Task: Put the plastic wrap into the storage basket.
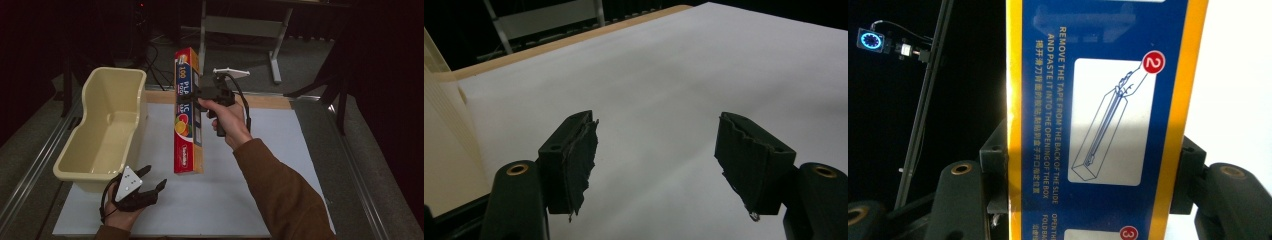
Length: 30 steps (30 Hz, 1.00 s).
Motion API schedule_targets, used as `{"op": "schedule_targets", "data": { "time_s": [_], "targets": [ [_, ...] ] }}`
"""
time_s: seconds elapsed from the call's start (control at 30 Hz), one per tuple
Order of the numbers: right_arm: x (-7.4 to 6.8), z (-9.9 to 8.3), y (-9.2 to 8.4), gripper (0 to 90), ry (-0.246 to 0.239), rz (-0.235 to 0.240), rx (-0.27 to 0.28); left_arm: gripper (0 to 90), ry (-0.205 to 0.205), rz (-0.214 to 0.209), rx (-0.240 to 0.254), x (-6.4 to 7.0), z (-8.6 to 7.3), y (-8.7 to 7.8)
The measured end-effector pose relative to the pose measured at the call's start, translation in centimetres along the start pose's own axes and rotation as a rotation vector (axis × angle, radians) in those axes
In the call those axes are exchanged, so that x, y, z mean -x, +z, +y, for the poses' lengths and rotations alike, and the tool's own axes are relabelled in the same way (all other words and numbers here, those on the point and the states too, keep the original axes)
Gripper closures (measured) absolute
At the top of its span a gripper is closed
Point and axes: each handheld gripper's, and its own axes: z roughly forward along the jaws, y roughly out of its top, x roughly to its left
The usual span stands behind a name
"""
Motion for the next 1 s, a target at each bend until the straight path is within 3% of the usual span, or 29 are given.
{"op": "schedule_targets", "data": {
  "time_s": [0.57,1.0],
  "targets": [
    [-1.7,1.4,2.3,39.3,-0.012,0.017,0.001,32.5,0.001,0.006,0.002,0.0,0.0,0.1],
    [-2.1,2.3,4.5,39.2,0.035,0.031,0.009,32.5,0.002,0.005,0.002,0.0,0.0,0.1]
  ]
}}
